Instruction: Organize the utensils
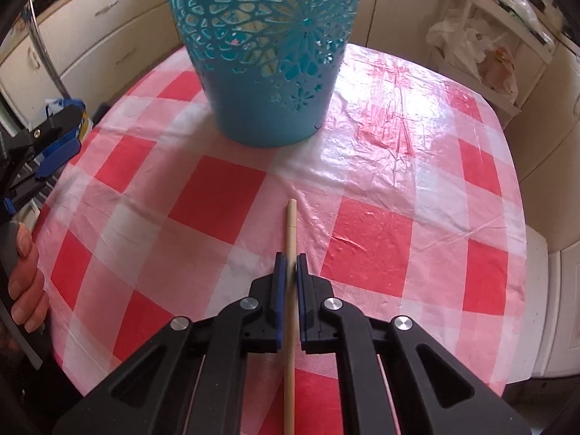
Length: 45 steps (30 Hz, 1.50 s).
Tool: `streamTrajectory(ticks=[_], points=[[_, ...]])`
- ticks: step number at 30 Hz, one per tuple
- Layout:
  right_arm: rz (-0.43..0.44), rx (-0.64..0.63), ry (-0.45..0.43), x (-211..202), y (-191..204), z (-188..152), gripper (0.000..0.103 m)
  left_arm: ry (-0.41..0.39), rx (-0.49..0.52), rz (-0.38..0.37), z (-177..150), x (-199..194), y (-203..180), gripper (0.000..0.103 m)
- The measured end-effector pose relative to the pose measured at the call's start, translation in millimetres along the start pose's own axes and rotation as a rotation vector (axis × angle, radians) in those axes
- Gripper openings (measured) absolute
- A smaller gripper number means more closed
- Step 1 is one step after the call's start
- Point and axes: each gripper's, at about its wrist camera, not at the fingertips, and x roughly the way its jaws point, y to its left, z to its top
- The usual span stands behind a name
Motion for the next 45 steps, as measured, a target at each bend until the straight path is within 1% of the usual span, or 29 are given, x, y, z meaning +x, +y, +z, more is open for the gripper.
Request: streamTrajectory(ticks=[2, 4, 5, 6, 7, 8, 9, 11, 12, 13, 14, 15, 16, 19, 22, 25, 28, 30, 32, 33, 36, 41, 45], points=[[-0.031, -0.069, 0.024, 1.2, 8.6, 7.3, 0.007, 0.01, -0.008, 0.0, -0.9, 2.7, 2.2, 0.08], [-0.062, -0.139, 0.036, -0.9, 16.1, 7.5, 0.006, 0.005, -0.015, -0.003, -0.9, 1.4, 3.6, 0.079], [-0.052, -0.15, 0.041, -1.6, 18.4, 7.5, 0.006, 0.004, -0.018, -0.002, -1.2, 1.5, 3.9, 0.08], [-0.011, -0.126, 0.036, -4.4, 15.9, 6.3, 0.006, 0.004, -0.02, -0.002, -1.1, 0.8, 4.7, 0.08], [0.075, -0.045, -0.003, -11.9, 7.3, 4.8, 0.006, 0.005, -0.022, -0.002, -1.4, 1.4, 4.7, 0.079], [0.145, 0.02, -0.056, -20.7, 0.5, 2.5, 0.006, 0.007, -0.023, -0.002, -1.5, 2.1, 4.7, 0.08], [0.223, 0.081, -0.142, -34.9, -5.0, -0.5, 0.006, 0.011, -0.023, -0.002, -1.7, 2.3, 5.1, 0.08], [0.3, 0.176, -0.291, -62.6, -11.0, -3.3, 0.006, 0.024, -0.018, -0.001, -2.0, 5.4, 3.9, 0.08], [0.35, 0.223, -0.392, -81.3, -14.3, -3.7, 0.006, 0.03, -0.015, 0.001, -1.9, 6.4, 3.5, 0.08], [0.375, 0.252, -0.467, -97.2, -15.3, -1.0, 0.006, 0.037, -0.012, 0.003, -2.0, 7.9, 2.9, 0.08], [0.376, 0.281, -0.551, -115.2, -17.2, 1.9, 0.006, 0.043, -0.009, 0.005, -2.3, 9.5, 2.0, 0.08], [0.387, 0.296, -0.617, -129.6, -18.7, 5.7, 0.006, 0.045, -0.008, 0.006, -2.5, 9.3, 2.1, 0.08], [0.395, 0.315, -0.71, -149.0, -21.7, 11.6, 0.006, 0.045, -0.009, 0.007, -2.7, 9.4, 2.0, 0.079], [0.334, 0.352, -0.95, -197.5, -28.4, 22.9, 0.006, 0.039, -0.011, 0.005, -2.7, 8.4, 2.3, 0.08], [0.256, 0.362, -1.14, -228.2, -30.8, 38.5, 0.006, 0.038, -0.012, 0.004, -2.7, 8.0, 2.5, 0.08], [0.192, 0.383, -1.269, -247.0, -30.2, 54.2, 0.006, 0.041, -0.011, 0.003, -2.7, 8.0, 2.1, 0.08], [0.124, 0.39, -1.354, -252.1, -32.9, 73.6, 0.006, 0.042, -0.01, 0.002, -2.8, 7.6, 1.2, 0.08], [0.078, 0.386, -1.382, -246.3, -31.0, 89.0, 0.006, 0.042, -0.011, 0.002, -2.6, 7.6, 1.1, 0.08], [0.051, 0.381, -1.381, -234.3, -27.4, 102.5, 0.006, 0.042, -0.011, 0.0, -2.7, 7.6, 1.0, 0.08], [0.047, 0.381, -1.375, -227.9, -26.4, 106.6, 0.006, 0.043, -0.012, -0.002, -2.9, 7.6, 0.7, 0.08], [0.046, 0.389, -1.311, -193.6, -26.5, 123.2, 0.006, 0.046, -0.015, -0.007, -3.2, 8.4, 0.5, 0.08], [0.043, 0.418, -1.224, -151.2, -29.8, 124.2, 0.006, 0.046, -0.018, -0.014, -3.7, 8.9, -0.1, 0.08], [0.032, 0.431, -1.192, -137.7, -34.2, 120.8, 0.006, 0.048, -0.018, -0.013, -3.7, 9.8, -0.2, 0.08]])
